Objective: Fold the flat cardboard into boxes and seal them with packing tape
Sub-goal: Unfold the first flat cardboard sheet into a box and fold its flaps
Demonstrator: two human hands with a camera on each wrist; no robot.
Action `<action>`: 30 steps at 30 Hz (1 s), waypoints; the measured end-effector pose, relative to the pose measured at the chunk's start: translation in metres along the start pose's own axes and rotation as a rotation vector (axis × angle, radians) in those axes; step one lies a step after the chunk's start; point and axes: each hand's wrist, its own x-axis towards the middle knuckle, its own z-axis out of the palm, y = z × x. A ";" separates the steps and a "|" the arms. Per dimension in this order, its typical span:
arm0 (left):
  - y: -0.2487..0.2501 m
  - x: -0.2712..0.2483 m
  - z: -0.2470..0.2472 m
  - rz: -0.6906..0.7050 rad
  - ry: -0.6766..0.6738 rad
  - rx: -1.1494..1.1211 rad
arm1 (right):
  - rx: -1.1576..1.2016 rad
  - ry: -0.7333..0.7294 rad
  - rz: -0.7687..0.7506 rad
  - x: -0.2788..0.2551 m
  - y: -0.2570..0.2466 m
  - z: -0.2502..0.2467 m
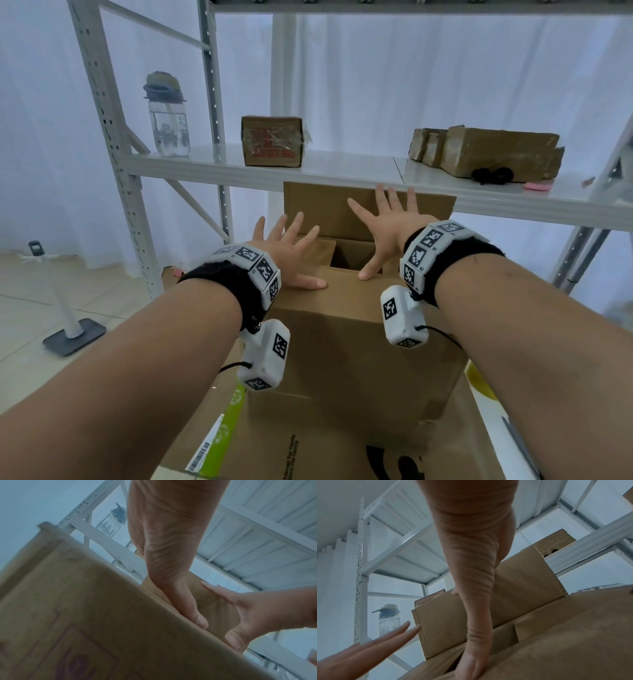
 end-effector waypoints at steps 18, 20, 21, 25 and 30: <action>-0.008 -0.039 0.025 -0.204 0.006 -0.763 | 0.433 -0.020 0.086 -0.065 -0.007 0.062; -0.010 -0.046 0.029 -0.195 0.034 -0.832 | 0.472 -0.052 0.216 -0.076 0.002 0.073; -0.012 -0.049 0.030 -0.195 0.041 -0.873 | 0.515 -0.062 0.261 -0.079 0.006 0.078; -0.013 -0.061 0.041 -0.301 0.117 -1.202 | 0.648 -0.084 0.307 -0.086 0.016 0.093; -0.004 -0.083 0.073 -0.466 0.083 -1.886 | 0.698 -0.012 0.310 -0.102 0.016 0.089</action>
